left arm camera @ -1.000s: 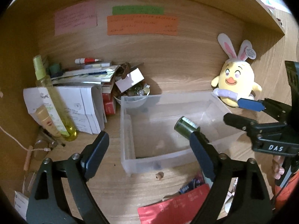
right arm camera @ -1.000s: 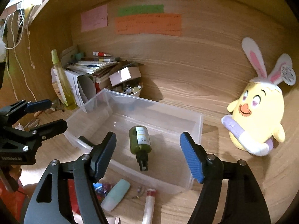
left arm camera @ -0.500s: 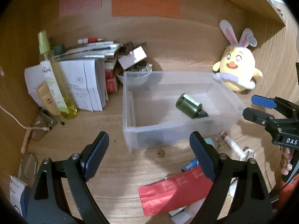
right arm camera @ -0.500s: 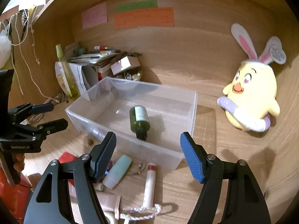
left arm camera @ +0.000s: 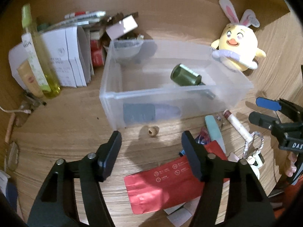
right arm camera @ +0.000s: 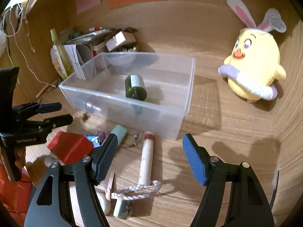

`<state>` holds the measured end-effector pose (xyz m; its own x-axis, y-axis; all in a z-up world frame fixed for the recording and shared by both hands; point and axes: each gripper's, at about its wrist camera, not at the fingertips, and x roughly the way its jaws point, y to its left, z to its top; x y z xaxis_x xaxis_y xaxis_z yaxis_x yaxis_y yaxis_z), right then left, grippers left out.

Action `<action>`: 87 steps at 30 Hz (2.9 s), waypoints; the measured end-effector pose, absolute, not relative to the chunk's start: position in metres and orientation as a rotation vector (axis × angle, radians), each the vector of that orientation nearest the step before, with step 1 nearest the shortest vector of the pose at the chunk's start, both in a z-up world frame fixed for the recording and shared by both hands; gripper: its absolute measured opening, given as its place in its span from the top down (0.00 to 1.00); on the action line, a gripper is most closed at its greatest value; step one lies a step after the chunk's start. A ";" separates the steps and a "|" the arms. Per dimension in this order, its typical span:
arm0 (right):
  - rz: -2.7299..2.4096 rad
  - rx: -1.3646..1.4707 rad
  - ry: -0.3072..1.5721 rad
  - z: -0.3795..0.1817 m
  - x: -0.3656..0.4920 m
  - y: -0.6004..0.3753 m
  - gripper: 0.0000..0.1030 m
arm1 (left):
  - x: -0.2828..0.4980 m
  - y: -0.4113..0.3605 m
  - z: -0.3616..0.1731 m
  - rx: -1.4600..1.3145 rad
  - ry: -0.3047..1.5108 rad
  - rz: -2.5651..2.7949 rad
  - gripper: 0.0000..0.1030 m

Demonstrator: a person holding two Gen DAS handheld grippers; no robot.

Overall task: Organize objects
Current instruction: 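Grasp the white-red marker with the right gripper while the left gripper grasps a small bead, then lower the marker and bead into the clear box and open both grippers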

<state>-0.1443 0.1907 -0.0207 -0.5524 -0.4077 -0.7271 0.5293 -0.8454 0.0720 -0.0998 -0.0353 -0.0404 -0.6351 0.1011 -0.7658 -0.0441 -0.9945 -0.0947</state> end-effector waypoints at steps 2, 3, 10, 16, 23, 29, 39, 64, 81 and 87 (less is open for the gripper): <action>-2.355 1.081 0.209 -0.029 -0.146 0.191 0.34 | -0.106 -0.036 -0.046 -1.335 -0.140 2.742 0.47; -2.346 1.093 0.208 -0.033 -0.147 0.190 0.36 | -0.108 -0.037 -0.048 -1.349 -0.149 2.732 0.52; -2.297 1.150 0.238 -0.048 -0.151 0.183 0.56 | -0.120 -0.030 -0.055 -1.384 -0.150 2.706 0.62; -2.270 1.184 0.262 -0.054 -0.153 0.178 0.71 | -0.125 -0.026 -0.057 -1.390 -0.132 2.713 0.63; -2.266 1.191 0.257 -0.054 -0.154 0.178 0.86 | -0.133 -0.025 -0.064 -1.418 -0.139 2.711 0.75; -2.299 1.147 0.281 -0.048 -0.148 0.183 0.86 | -0.132 -0.023 -0.065 -1.402 -0.114 2.727 0.88; -2.332 1.092 0.239 -0.032 -0.138 0.193 0.86 | -0.109 -0.024 -0.053 -1.345 -0.130 2.741 0.88; -2.434 0.814 0.131 0.040 -0.129 0.192 0.86 | -0.074 -0.018 0.029 -0.973 -0.137 2.888 0.88; -2.471 0.730 0.148 0.065 -0.181 0.166 0.86 | -0.100 -0.034 0.052 -0.901 -0.192 2.940 0.88; -2.464 0.751 0.162 0.063 -0.198 0.154 0.86 | -0.115 -0.036 0.053 -0.907 -0.189 2.944 0.88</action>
<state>-0.1985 0.1544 0.0629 -0.6905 -0.4742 -0.5462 0.5415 -0.8395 0.0442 -0.1149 -0.0357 0.0531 -0.8257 0.0889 -0.5570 -0.0168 -0.9910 -0.1332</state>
